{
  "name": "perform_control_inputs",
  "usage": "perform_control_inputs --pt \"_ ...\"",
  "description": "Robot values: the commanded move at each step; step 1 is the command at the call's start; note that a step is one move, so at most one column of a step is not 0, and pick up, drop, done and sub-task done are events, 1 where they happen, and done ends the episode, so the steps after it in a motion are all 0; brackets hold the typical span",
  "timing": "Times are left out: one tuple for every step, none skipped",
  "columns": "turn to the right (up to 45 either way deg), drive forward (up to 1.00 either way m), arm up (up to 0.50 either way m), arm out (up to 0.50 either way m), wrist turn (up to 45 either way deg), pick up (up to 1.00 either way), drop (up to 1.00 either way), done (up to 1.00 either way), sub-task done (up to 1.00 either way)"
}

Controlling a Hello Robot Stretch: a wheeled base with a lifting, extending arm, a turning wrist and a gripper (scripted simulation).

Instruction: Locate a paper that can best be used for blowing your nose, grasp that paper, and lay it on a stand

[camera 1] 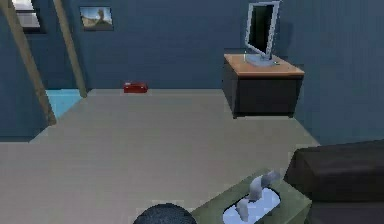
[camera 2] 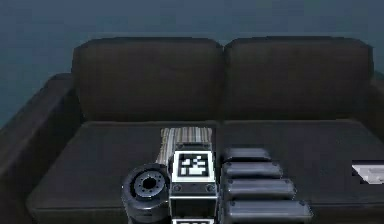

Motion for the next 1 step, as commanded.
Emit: perform_control_inputs --pt "0.0 1.0 0.0 0.0 0.0 0.0 0.0 0.0 0.0"
